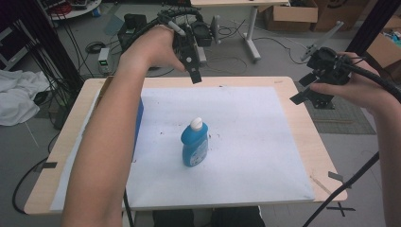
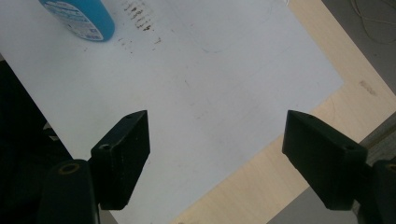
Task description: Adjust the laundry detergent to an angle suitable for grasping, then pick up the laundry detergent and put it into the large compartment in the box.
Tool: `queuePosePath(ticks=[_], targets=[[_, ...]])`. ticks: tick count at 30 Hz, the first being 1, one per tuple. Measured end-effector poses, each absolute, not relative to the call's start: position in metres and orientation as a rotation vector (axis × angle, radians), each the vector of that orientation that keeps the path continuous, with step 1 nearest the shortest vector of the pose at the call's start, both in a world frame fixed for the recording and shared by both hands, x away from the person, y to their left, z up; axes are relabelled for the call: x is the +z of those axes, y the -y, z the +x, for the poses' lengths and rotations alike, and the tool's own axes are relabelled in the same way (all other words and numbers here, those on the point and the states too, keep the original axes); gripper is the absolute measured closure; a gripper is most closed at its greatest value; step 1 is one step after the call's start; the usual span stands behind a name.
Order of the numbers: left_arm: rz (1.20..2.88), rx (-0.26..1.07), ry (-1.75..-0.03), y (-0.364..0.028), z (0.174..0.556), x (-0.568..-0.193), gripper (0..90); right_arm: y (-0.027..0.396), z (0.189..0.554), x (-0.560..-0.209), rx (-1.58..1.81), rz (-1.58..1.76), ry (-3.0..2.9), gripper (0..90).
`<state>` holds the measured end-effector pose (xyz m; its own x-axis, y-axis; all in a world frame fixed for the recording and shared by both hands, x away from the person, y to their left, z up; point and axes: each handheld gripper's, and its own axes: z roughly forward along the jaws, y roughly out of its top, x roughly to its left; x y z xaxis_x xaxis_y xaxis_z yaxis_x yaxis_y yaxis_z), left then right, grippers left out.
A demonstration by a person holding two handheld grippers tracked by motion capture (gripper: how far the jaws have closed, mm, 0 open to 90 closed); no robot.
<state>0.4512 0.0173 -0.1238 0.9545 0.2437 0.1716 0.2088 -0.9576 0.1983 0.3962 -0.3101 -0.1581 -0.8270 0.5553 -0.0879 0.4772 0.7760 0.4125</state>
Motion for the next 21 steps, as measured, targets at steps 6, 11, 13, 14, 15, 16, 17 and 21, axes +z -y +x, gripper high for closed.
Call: queuePosePath(ticks=[6, 11, 13, 14, 15, 16, 17, 21], targets=[[2.924, 0.3, -0.347, -0.017, 0.451, -0.122, 15.2, 0.312, 0.397, -0.159, 0.57, 0.8, -2.767, 23.2], [2.935, 0.301, -0.348, -0.017, 0.45, -0.123, 15.2, 0.313, 0.397, -0.159, 0.567, 0.807, -2.763, 22.9], [2.936, 0.299, -0.359, -0.017, 0.449, -0.123, 15.1, 0.313, 0.396, -0.16, 0.566, 0.805, -2.763, 22.9], [2.925, 0.3, -0.372, -0.018, 0.447, -0.123, 15.1, 0.313, 0.396, -0.16, 0.569, 0.806, -2.76, 22.9], [2.925, 0.301, -0.372, -0.019, 0.446, -0.122, 14.9, 0.313, 0.395, -0.16, 0.575, 0.803, -2.759, 22.9], [2.916, 0.301, -0.383, -0.019, 0.444, -0.122, 14.9, 0.313, 0.395, -0.16, 0.576, 0.808, -2.761, 22.9], [2.912, 0.298, -0.392, -0.02, 0.443, -0.122, 14.9, 0.313, 0.394, -0.16, 0.576, 0.81, -2.759, 22.9], [2.908, 0.3, -0.423, -0.024, 0.438, -0.12, 14.6, 0.311, 0.392, -0.161, 0.58, 0.806, -2.762, 22.9]])
